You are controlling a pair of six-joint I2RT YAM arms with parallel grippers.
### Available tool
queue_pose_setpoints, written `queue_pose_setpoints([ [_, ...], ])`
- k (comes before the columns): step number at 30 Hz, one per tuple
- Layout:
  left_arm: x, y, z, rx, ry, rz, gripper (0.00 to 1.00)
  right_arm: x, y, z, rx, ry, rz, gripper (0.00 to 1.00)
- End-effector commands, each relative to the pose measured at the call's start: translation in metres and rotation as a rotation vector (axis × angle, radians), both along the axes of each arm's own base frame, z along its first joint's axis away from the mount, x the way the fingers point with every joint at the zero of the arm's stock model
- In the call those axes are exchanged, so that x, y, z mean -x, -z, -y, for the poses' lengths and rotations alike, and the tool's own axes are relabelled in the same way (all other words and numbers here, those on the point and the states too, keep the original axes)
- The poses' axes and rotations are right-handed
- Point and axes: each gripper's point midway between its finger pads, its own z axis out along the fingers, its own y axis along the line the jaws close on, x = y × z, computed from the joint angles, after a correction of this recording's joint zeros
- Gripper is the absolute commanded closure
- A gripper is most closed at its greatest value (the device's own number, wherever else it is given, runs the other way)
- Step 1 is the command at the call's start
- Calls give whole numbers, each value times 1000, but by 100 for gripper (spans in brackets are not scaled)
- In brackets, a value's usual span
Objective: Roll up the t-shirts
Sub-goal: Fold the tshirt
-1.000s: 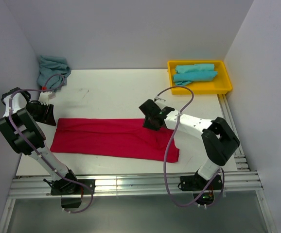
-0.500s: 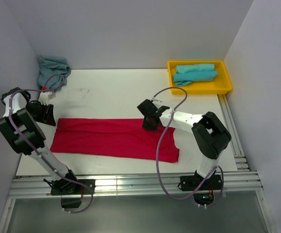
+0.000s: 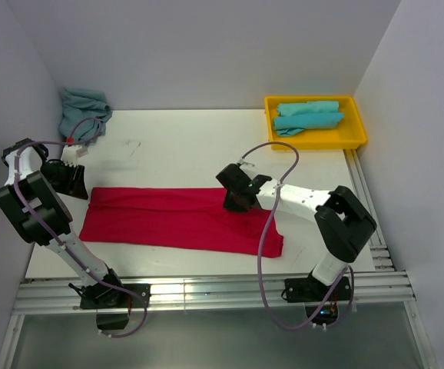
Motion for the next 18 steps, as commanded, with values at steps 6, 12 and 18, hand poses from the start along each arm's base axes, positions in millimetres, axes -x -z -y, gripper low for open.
queue_pose_setpoints([
  [6,-2,-5,2,2,15,17,55,30,-18,-13,-51,-16,41,97],
  [12,-1,-3,3,4,17,14,55,53,-8,-28,-57,-57,13,98],
  [18,-1,-1,3,5,17,10,55,69,6,-42,-57,-86,-22,98],
])
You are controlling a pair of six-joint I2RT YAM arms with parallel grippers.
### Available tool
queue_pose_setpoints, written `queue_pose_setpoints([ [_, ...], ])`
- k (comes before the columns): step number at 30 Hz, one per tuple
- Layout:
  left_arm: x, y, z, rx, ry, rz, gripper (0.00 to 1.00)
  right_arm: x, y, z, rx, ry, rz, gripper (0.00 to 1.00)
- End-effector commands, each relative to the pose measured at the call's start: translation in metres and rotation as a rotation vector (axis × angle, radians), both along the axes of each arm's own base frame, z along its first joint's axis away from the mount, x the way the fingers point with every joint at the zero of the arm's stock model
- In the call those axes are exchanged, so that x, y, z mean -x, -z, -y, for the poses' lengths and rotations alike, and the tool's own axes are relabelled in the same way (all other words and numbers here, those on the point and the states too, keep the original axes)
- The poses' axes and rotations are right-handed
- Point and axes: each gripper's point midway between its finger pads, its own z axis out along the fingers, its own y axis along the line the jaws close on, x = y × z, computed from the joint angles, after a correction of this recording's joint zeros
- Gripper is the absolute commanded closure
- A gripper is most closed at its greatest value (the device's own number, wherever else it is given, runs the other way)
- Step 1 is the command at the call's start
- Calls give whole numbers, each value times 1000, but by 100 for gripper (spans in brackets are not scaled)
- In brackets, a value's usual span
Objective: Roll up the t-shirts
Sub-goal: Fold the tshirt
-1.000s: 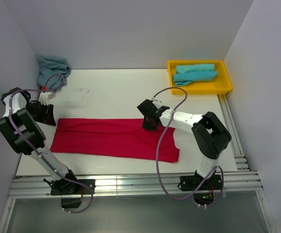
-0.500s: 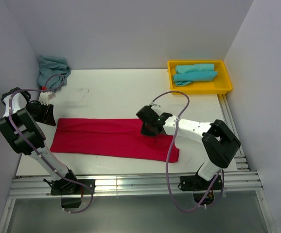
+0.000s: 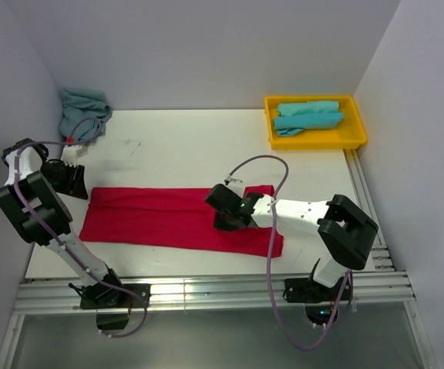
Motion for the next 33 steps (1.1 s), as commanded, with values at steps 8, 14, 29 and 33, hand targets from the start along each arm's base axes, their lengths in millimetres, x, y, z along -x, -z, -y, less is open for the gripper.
queue_pose_setpoints([
  [8,0,0,3,2,20,4,55,11,7,-5,20,8,-6,85],
  [14,0,1,4,5,19,5,55,21,-4,3,17,13,3,69],
  [29,-5,-16,11,24,34,59,48,0,-37,137,123,358,90,36],
  [33,-6,-21,16,37,45,72,47,-13,-30,165,82,410,96,29],
])
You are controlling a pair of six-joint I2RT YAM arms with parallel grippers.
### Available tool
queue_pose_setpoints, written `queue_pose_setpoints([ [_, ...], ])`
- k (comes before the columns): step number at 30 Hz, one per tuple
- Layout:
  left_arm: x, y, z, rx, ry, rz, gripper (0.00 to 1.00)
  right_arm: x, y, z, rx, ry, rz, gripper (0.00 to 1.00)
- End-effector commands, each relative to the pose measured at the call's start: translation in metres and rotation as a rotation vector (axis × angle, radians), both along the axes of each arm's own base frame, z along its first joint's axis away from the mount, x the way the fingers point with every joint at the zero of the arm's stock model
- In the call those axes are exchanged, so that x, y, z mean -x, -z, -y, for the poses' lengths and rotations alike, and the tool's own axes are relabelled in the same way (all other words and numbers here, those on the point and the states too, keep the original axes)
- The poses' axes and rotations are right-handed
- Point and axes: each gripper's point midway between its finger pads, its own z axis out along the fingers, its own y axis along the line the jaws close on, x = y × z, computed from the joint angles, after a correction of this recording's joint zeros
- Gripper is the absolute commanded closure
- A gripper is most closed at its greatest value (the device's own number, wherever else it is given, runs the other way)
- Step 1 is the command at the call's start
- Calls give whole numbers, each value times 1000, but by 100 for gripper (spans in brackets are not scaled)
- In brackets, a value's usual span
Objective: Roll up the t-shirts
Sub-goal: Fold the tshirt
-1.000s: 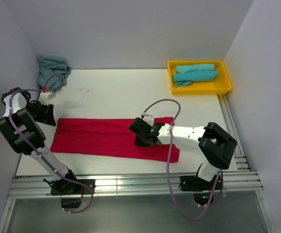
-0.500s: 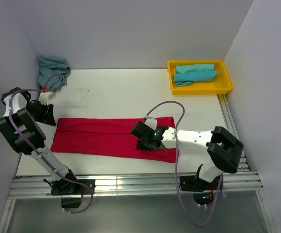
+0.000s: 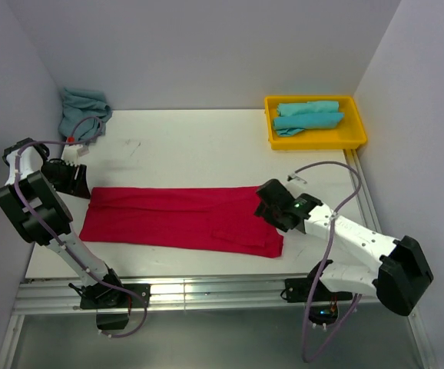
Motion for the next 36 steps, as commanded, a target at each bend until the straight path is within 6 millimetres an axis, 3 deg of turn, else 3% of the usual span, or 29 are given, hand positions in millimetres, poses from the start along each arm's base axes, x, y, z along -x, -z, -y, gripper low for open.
queue_pose_setpoints([
  [1,-4,-20,12,24,39,65,47,-9,4,24,31,20,10,27],
  [8,-8,-26,23,41,69,82,47,-31,29,25,-42,-8,-26,21],
  [15,-8,-25,24,43,79,84,48,-36,52,19,-30,-24,-99,20],
  [18,-7,-24,25,43,82,85,48,-31,64,22,-14,-6,-142,24],
  [23,-8,-26,26,51,85,88,48,-26,73,20,-31,1,-168,44],
  [25,-9,-28,27,55,84,93,49,-25,75,21,-24,7,-181,71],
  [27,-10,-31,27,56,85,100,49,-27,73,21,-14,8,-188,88],
  [32,-10,-35,30,69,84,111,49,-36,63,27,32,22,-194,98],
  [36,-12,-36,33,73,90,116,48,-42,51,48,75,57,-200,100],
])
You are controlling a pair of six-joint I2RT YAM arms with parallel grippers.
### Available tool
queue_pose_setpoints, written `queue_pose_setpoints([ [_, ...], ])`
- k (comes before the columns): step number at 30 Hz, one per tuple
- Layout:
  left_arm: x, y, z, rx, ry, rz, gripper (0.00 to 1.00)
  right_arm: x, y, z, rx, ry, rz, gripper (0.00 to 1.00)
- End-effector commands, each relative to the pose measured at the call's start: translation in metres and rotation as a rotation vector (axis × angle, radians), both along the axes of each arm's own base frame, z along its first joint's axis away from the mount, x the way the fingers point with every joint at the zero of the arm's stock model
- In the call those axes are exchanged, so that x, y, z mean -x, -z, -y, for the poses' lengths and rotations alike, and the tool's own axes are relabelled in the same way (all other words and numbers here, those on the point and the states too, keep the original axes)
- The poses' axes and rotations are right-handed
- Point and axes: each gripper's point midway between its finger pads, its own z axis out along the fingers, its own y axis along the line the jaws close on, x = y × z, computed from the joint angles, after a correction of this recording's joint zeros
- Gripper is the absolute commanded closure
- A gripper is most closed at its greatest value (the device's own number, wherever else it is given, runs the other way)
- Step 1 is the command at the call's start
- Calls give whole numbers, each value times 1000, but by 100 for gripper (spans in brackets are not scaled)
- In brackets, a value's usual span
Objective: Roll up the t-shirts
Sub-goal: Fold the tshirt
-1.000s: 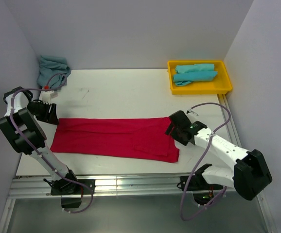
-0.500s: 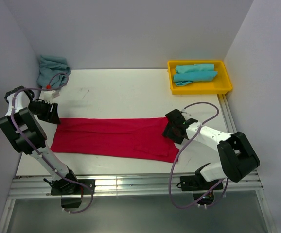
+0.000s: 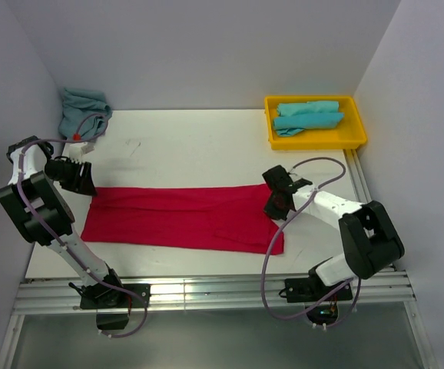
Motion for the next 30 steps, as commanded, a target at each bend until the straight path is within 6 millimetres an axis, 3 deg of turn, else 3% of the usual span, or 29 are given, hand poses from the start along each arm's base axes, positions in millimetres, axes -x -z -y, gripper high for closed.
queue_pose_setpoints([
  [1,-7,-27,7,7,29,84,48,-13,-17,32,81,45,13,100],
  [7,-10,-26,11,4,29,82,48,-20,-22,77,142,93,-7,100],
  [13,-13,-24,13,11,16,67,48,-27,-30,140,189,185,-20,100],
  [14,-14,-23,13,10,17,68,48,-25,-29,158,202,231,-40,100],
  [19,-14,-20,23,47,8,52,47,-32,-37,200,233,280,-50,99],
  [22,-16,-16,31,71,6,39,47,-31,-37,219,255,310,-74,92],
  [24,-18,-13,39,88,10,24,47,-31,-39,223,255,320,-74,77],
  [26,-22,-10,50,103,25,14,47,-31,-44,221,240,329,-50,58],
  [30,-35,-13,71,138,32,10,46,-25,-57,208,215,336,18,46],
])
